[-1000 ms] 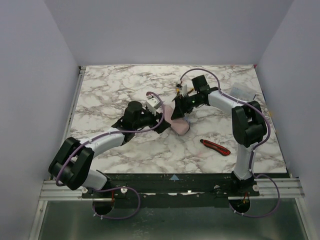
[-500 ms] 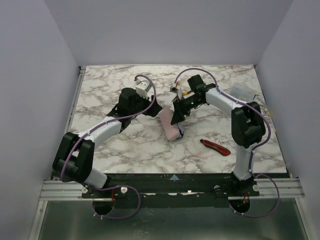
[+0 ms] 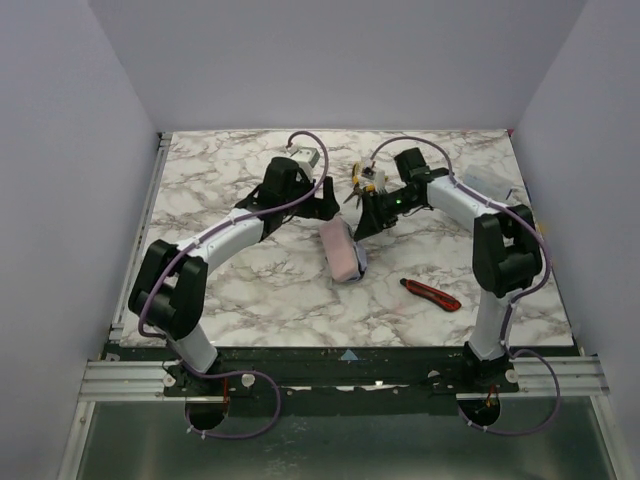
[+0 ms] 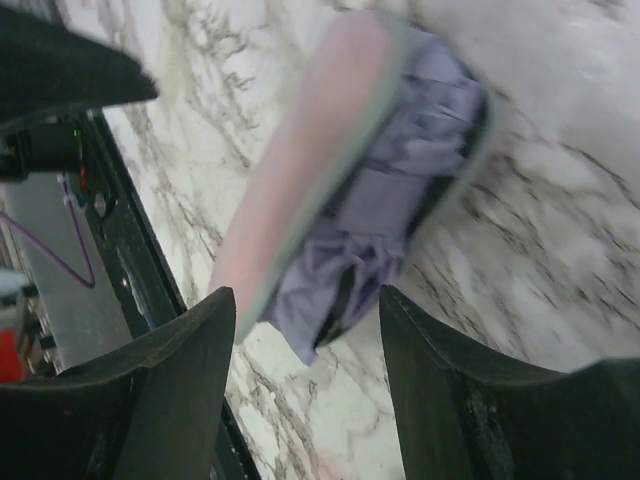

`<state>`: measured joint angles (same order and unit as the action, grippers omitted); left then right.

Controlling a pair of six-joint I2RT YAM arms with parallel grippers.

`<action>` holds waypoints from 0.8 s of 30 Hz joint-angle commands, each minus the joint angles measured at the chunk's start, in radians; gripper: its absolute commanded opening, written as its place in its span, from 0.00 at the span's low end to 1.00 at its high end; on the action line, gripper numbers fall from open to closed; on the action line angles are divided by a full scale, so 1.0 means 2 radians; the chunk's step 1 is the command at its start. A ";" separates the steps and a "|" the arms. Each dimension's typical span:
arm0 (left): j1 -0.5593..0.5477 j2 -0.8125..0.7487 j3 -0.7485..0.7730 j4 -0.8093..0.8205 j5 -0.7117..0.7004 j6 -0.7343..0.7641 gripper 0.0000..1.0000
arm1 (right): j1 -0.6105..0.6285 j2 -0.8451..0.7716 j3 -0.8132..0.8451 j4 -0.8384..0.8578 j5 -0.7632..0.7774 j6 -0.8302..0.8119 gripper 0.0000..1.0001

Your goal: Open the umbrella

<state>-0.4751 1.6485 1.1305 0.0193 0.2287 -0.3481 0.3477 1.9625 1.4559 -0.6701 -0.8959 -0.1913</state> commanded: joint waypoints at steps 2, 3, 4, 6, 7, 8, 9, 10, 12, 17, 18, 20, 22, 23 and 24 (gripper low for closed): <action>-0.044 0.019 0.030 -0.058 -0.072 -0.033 0.98 | -0.043 -0.047 -0.036 0.043 0.065 0.093 0.61; -0.053 0.024 0.037 -0.068 -0.086 -0.036 0.98 | -0.043 -0.052 -0.043 0.043 0.074 0.095 0.58; -0.061 0.033 0.049 -0.083 -0.102 -0.037 0.98 | -0.043 -0.054 -0.051 0.044 0.077 0.094 0.55; -0.080 0.049 0.068 -0.105 -0.141 -0.036 0.98 | -0.043 -0.056 -0.064 0.050 0.080 0.094 0.50; -0.088 0.056 0.078 -0.116 -0.153 -0.034 0.99 | -0.042 -0.057 -0.071 0.056 0.080 0.112 0.49; -0.093 0.065 0.086 -0.128 -0.168 -0.034 0.98 | -0.041 -0.057 -0.077 0.065 0.082 0.120 0.49; -0.098 0.073 0.093 -0.136 -0.176 -0.033 0.98 | -0.040 -0.055 -0.080 0.070 0.081 0.124 0.49; -0.103 0.079 0.099 -0.144 -0.184 -0.031 0.99 | -0.036 -0.051 -0.080 0.074 0.080 0.126 0.49; -0.107 0.091 0.109 -0.160 -0.197 -0.027 0.98 | -0.029 -0.041 -0.073 0.078 0.080 0.129 0.49; -0.105 0.114 0.127 -0.204 -0.230 -0.016 0.97 | -0.014 -0.018 -0.052 0.080 0.080 0.131 0.49; -0.102 0.111 0.123 -0.205 -0.227 -0.018 0.96 | -0.012 -0.015 -0.050 0.078 0.082 0.129 0.49; -0.095 0.099 0.113 -0.206 -0.210 -0.029 0.95 | -0.008 -0.010 -0.045 0.072 0.086 0.125 0.49; -0.086 0.078 0.096 -0.195 -0.187 -0.043 0.93 | -0.005 -0.007 -0.041 0.063 0.087 0.117 0.50; -0.083 0.067 0.082 -0.186 -0.176 -0.048 0.93 | -0.002 -0.006 -0.040 0.061 0.088 0.114 0.52; -0.079 0.052 0.068 -0.173 -0.163 -0.053 0.93 | -0.001 -0.007 -0.039 0.061 0.089 0.112 0.53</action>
<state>-0.6643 1.8618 1.3407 -0.3462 -0.1551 -0.4076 0.3302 1.9335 1.3411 -0.5331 -0.7467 0.0517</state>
